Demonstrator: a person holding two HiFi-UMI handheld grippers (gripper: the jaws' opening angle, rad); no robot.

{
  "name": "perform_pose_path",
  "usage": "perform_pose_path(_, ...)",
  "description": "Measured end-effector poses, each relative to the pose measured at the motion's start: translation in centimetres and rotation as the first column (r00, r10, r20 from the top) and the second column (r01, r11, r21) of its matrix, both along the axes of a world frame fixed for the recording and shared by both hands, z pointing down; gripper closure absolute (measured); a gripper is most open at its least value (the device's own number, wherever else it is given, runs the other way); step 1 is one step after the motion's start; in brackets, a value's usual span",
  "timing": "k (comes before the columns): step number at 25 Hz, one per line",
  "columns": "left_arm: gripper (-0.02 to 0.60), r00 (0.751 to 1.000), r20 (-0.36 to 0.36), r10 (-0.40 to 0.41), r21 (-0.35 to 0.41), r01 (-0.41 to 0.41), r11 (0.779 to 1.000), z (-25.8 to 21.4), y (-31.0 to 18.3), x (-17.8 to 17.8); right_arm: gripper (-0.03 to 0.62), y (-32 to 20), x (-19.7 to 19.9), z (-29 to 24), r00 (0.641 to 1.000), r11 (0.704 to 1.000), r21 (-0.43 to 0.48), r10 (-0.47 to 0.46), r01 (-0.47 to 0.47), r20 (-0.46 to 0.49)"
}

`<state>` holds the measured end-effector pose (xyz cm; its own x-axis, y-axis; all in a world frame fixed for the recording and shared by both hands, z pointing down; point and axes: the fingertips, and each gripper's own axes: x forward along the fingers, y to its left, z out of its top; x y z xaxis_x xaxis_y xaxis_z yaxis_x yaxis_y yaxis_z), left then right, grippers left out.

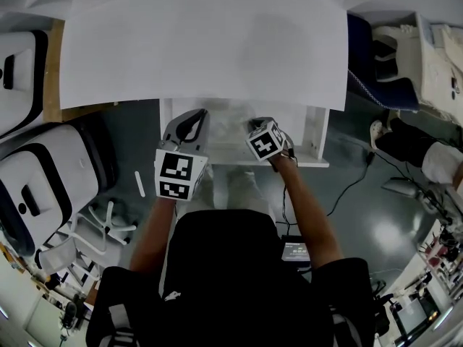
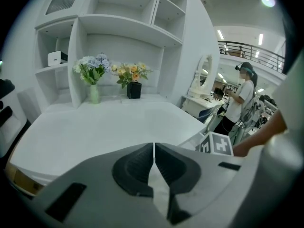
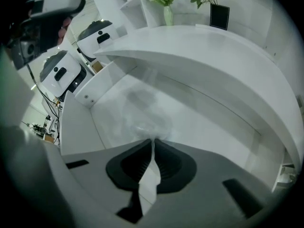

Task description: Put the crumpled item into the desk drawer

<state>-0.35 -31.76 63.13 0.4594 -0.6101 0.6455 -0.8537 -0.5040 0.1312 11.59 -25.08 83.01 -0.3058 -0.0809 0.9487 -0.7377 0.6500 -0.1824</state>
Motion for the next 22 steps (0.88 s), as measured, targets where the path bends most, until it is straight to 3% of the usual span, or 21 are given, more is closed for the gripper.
perform_pose_path(13, 0.571, 1.0, 0.008, 0.005, -0.005, -0.005, 1.0, 0.31, -0.37, -0.38, 0.569, 0.2, -0.16, 0.92, 1.0, 1.0, -0.022, 0.017, -0.017, 0.0)
perform_pose_path(22, 0.571, 1.0, 0.011, 0.016, -0.003, -0.016, 1.0, 0.23, -0.5, -0.4, 0.514, 0.86, -0.27, 0.79, 1.0, 0.999, -0.042, 0.016, -0.015, 0.005)
